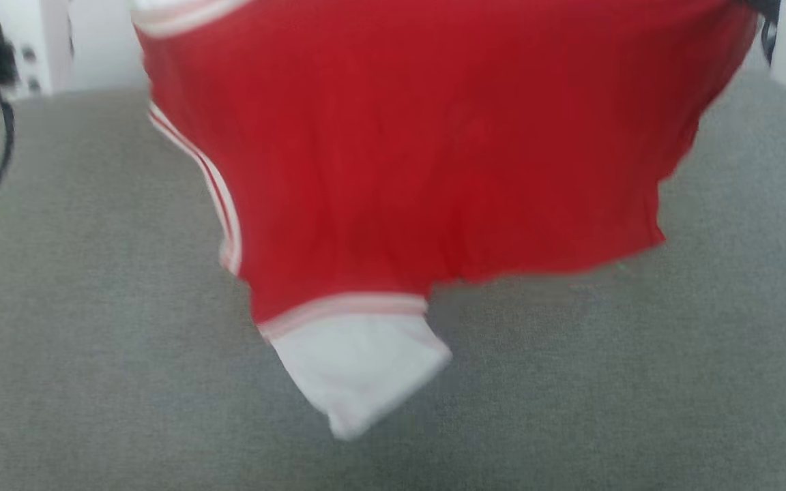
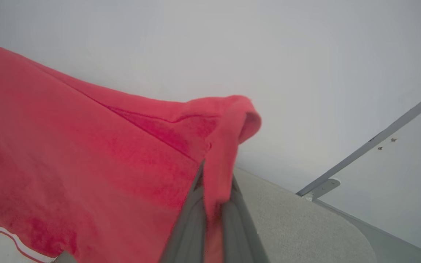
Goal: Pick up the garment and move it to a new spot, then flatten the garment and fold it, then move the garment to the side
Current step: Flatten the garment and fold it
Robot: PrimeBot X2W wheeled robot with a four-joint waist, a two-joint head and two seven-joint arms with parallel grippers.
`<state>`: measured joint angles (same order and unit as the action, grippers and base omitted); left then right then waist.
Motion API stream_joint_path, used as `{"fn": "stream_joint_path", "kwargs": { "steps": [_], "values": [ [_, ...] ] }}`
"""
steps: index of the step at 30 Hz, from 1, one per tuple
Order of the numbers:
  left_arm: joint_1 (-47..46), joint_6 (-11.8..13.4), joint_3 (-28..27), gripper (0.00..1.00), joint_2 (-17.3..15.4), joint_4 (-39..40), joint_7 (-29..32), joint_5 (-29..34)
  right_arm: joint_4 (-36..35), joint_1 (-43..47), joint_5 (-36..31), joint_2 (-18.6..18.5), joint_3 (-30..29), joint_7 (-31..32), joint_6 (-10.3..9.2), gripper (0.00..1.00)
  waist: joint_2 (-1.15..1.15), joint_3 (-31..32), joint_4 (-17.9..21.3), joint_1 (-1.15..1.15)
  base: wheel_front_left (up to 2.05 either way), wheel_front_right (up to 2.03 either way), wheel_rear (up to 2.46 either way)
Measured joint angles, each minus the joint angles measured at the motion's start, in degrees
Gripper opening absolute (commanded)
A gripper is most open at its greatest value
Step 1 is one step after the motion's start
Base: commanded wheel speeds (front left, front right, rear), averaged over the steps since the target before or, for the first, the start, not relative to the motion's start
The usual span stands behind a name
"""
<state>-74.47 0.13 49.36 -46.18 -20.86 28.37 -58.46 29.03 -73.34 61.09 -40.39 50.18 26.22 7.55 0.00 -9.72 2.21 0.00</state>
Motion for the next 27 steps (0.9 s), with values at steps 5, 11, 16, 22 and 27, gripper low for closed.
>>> {"fn": "stream_joint_path", "kwargs": {
  "steps": [5, 11, 16, 22, 27],
  "values": [
    [-6.77, -0.15, -1.46, 0.0, 5.0, -9.95, -8.02, 4.15, 7.32, -3.94, -3.91, 4.57, -1.97, -3.53, 0.01, 0.0, 0.0, -2.93, 0.57, 0.0, 0.0, 0.0, 0.0],
    [-18.53, -0.13, -2.05, 0.0, 9.64, -20.22, -21.98, 12.45, 17.68, -12.06, -12.18, 11.04, -5.64, -16.1, 0.02, 0.0, 0.0, -7.91, 1.06, 0.0, 0.0, 0.0, 0.0],
    [-27.44, 0.1, -2.7, 0.0, 13.16, -26.79, -36.29, 17.44, 26.98, -19.54, -23.46, 14.52, -10.09, -36.46, 0.01, 0.0, 0.0, -11.98, 0.89, 0.0, 0.0, 0.0, 0.0],
    [-27.49, -3.42, -1.4, 0.0, 16.27, -32.68, -42.84, 20.28, 35.06, -19.3, -29.51, 18.95, -11.23, -40.34, 0.0, 0.0, 0.0, -14.06, -1.32, 0.0, 0.0, 0.0, 0.0],
    [-18.4, -6.72, 2.52, 0.0, 17.28, -36.27, -40.95, 19.59, 35.86, -10.99, -27.64, 20.73, -7.51, -36.08, 0.0, 0.0, 0.0, -13.35, -2.65, 0.0, 0.0, 0.0, 0.0]
  ]
}}
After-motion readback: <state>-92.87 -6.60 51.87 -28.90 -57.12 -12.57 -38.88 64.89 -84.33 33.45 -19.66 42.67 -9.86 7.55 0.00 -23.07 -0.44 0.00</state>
